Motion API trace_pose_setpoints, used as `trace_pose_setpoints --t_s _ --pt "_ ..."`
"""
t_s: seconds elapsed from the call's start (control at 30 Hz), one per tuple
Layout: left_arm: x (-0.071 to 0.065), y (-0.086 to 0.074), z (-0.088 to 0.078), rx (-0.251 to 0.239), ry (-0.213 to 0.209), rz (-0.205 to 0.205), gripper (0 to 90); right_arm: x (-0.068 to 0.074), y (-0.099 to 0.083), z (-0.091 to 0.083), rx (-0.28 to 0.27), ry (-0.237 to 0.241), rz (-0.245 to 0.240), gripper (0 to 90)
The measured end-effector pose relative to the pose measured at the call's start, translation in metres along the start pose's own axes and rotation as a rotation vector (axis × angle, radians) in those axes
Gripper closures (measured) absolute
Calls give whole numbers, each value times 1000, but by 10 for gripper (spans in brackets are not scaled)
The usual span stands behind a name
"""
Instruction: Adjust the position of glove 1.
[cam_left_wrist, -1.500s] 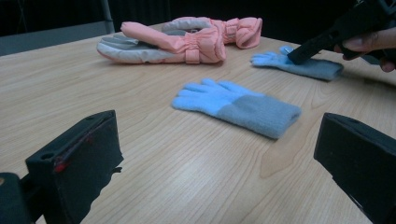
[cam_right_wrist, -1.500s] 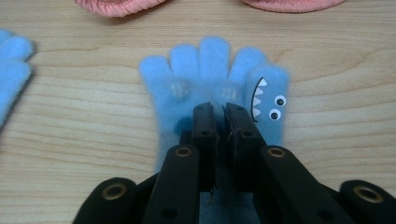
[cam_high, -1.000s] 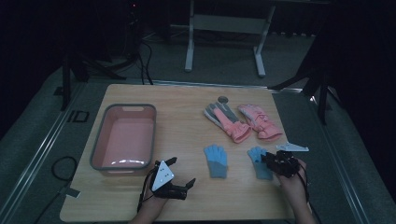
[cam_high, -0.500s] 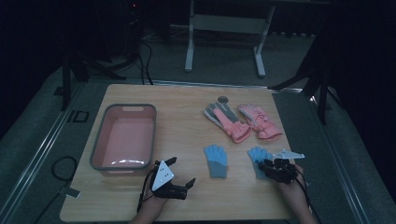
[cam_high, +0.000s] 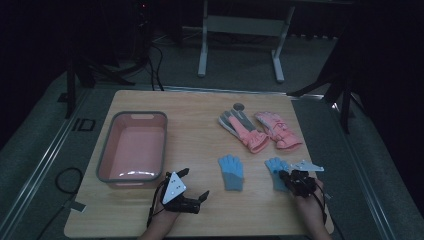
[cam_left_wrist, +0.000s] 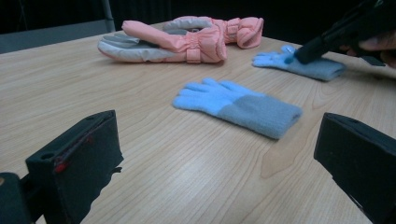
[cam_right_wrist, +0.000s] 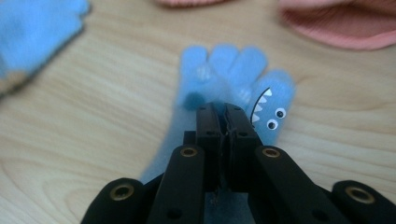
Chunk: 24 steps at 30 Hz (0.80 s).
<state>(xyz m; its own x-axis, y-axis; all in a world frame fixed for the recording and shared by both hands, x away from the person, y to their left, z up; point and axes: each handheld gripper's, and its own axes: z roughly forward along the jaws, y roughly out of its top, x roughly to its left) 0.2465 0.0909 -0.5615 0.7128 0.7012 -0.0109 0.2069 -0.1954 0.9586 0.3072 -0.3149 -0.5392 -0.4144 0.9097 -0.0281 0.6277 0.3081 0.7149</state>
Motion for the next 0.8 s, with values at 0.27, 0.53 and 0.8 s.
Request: trace_pose_setpoints --t_s 0.27,0.53,0.8 --pt "0 0 0 1 1 -1 8 27 41 -29 -97 -71 16 865" --pt "0 0 0 1 -2 -1 8 56 78 -47 -155 -21 10 866" --pt "0 0 0 4 -5 5 8 89 96 -43 -172 77 -23 866"
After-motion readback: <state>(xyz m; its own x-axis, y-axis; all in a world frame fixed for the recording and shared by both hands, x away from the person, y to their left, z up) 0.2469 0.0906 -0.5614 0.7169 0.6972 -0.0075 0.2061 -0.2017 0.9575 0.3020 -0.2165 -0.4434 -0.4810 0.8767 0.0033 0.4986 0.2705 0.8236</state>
